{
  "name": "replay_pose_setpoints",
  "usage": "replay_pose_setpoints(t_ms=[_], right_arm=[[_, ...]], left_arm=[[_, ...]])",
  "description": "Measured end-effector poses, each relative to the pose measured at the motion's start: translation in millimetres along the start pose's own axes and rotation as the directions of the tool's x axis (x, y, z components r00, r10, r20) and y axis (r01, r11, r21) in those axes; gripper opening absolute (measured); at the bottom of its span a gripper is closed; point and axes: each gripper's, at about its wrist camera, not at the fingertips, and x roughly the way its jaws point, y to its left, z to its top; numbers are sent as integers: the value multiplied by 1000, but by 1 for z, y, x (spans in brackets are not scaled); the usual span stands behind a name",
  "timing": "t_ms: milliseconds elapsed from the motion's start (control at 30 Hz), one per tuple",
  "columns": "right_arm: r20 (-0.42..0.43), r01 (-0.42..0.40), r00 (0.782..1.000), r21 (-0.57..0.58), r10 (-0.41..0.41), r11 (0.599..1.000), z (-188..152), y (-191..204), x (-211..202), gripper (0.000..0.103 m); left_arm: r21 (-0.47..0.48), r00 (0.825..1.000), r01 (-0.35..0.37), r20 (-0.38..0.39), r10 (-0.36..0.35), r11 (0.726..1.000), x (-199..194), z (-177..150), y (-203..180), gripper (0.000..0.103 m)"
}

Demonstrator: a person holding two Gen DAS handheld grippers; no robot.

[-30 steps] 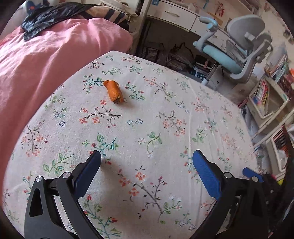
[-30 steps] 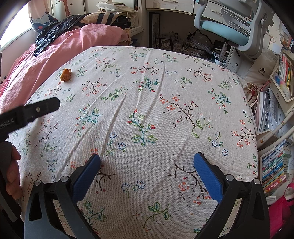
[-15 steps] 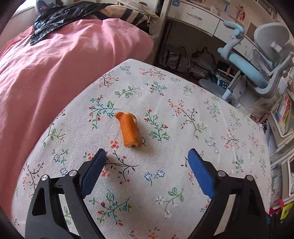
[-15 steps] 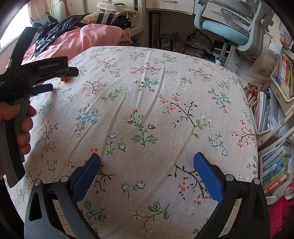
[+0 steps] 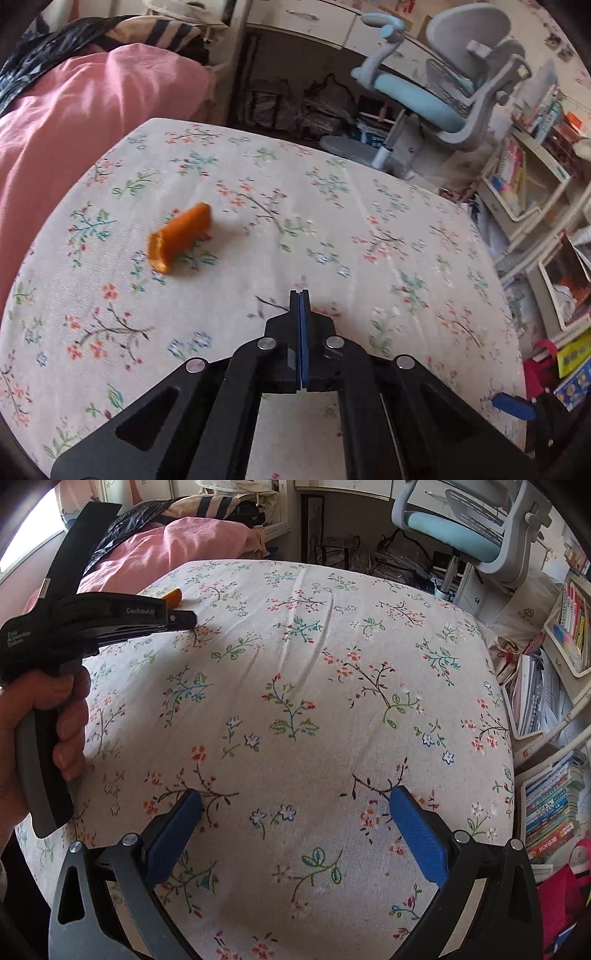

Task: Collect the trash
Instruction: 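Lower left tool onto small orange peel piece and close on it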

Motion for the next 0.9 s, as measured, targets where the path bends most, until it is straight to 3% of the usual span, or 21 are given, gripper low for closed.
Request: replay_pose_setpoints(t_ms=[167, 267, 367, 467, 533, 667, 700, 767, 900], right_arm=[[-1, 11, 1000, 8, -11, 1000, -21, -8, -15, 97], [22, 42, 999, 1, -42, 999, -32, -13, -28, 97], [37, 75, 997, 3, -75, 997, -45, -18, -38, 97], [33, 60, 998, 43, -61, 997, -48, -26, -38, 97], [37, 44, 998, 67, -47, 997, -47, -26, -37, 97], [42, 24, 999, 57, -27, 998, -45, -15, -34, 97], [43, 29, 999, 46, -31, 999, -46, -12, -34, 97], [44, 32, 998, 20, -33, 999, -48, -6, -32, 97], [45, 15, 999, -3, -15, 1000, -47, -5, -30, 97]], left_arm=[[97, 994, 106, 26, -108, 990, -27, -21, -36, 1], [121, 990, 134, 38, -139, 984, -44, -30, -49, 1], [116, 991, 107, 69, -115, 988, -61, -35, -50, 1], [32, 994, 37, 103, -41, 999, -77, -28, -22, 1], [-35, 994, -18, 103, 22, 999, -80, -21, 2, 8], [-112, 988, -104, 100, 116, 988, -69, -17, 33, 47], [-110, 984, -133, 104, 144, 985, -64, -14, 35, 53], [-66, 976, -182, 106, 188, 981, -51, -4, 35, 55], [100, 952, -294, 122, 281, 951, -23, 20, 20, 57]])
